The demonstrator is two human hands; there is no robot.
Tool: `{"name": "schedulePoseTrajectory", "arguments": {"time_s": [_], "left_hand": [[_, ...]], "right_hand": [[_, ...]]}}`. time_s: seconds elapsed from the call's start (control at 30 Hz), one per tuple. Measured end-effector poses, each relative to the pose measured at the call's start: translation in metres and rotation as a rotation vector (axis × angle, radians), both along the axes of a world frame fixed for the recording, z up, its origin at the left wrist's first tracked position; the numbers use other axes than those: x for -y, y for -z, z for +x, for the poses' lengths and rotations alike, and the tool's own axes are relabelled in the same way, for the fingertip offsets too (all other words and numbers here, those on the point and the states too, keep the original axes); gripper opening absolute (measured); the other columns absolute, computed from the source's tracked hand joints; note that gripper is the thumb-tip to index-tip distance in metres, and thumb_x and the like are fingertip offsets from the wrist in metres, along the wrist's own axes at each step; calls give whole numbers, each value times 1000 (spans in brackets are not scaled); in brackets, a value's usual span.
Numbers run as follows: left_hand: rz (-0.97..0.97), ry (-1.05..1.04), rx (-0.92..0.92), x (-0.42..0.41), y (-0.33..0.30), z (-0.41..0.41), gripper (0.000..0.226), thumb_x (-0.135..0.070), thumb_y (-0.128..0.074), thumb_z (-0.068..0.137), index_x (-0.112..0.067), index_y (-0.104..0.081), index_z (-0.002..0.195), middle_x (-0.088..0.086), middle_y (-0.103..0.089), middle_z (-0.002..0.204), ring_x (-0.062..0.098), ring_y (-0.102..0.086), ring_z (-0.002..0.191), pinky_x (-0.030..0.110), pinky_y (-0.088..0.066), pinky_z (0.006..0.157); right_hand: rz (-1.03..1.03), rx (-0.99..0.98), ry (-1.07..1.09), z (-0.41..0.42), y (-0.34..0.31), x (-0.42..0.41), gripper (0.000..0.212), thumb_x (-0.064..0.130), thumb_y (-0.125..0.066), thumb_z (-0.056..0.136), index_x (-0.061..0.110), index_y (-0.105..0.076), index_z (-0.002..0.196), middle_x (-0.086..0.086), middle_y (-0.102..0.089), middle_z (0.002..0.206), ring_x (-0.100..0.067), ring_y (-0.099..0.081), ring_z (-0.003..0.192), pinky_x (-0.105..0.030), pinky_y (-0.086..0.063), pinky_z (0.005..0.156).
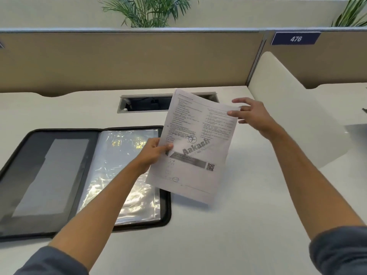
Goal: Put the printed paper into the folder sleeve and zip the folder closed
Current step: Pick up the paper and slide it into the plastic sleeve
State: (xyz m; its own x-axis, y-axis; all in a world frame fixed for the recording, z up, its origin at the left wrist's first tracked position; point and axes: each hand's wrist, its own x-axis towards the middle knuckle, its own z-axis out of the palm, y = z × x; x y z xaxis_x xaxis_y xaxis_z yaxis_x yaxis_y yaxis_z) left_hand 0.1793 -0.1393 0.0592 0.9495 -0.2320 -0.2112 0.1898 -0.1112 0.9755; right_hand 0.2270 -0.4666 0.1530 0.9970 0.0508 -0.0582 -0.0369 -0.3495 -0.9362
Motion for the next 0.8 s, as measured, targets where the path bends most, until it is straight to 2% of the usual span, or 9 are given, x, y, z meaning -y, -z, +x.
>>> {"name": "schedulePoseTrajectory", "arguments": {"time_s": [0.13,0.23,0.3,0.37,0.4,0.53,0.7,0.8], "left_hand": [[45,42,-42,-20,3,1,23,-18,-63,93,-8,-68,112,3,-76,103,26,-74,88,30,-59,69],[73,75,-71,-38,5,4,21,-19,-64,92,-8,-70,109,4,-76,104,27,-74,89,32,-60,72],[89,80,-91,-52,5,7,18,-19,-65,91,-11,-73,104,4,-76,104,26,-74,89,32,-60,73],[87,72,-113,-65,4,11,12,-19,-66,90,-17,-76,95,3,-76,103,24,-74,89,29,-58,71],[85,66,-119,-71,3,13,11,-19,-66,89,-19,-77,92,3,-76,103,23,-74,89,27,-58,70],[117,32,-121,-92,2,27,13,-19,-66,90,-17,-76,97,2,-76,105,25,-73,92,32,-59,76],[147,16,-132,-115,1,45,20,-17,-65,91,-10,-72,108,2,-75,108,27,-72,98,39,-57,88],[139,-3,-129,-127,1,54,23,-18,-67,90,-8,-71,110,4,-74,110,29,-70,102,42,-56,90]], "right_hand": [[-267,-98,-221,32,-14,-24,31,29,-76,82,24,-70,111,-7,-69,115,-23,-61,105,-33,-45,84],[-391,-243,-397,50,-18,-50,21,35,-73,84,31,-70,105,3,-67,114,-19,-65,98,-23,-52,72],[-386,-345,-512,60,-16,-67,17,32,-72,85,34,-71,102,9,-70,110,-13,-69,94,-21,-58,72],[-379,-402,-609,71,-9,-81,25,26,-73,85,27,-72,110,7,-73,111,-14,-70,100,-27,-58,84],[-389,-420,-643,75,-6,-88,28,25,-75,83,22,-72,111,4,-73,111,-17,-70,102,-29,-58,85],[-428,-481,-732,90,0,-115,25,21,-76,82,12,-71,105,-5,-75,104,-25,-73,93,-31,-60,68],[-369,-515,-769,113,5,-142,21,12,-69,87,6,-70,108,-8,-76,101,-24,-74,84,-29,-59,62],[-353,-489,-770,127,11,-154,25,10,-68,88,3,-68,112,-10,-75,104,-25,-72,86,-30,-61,67]]}}
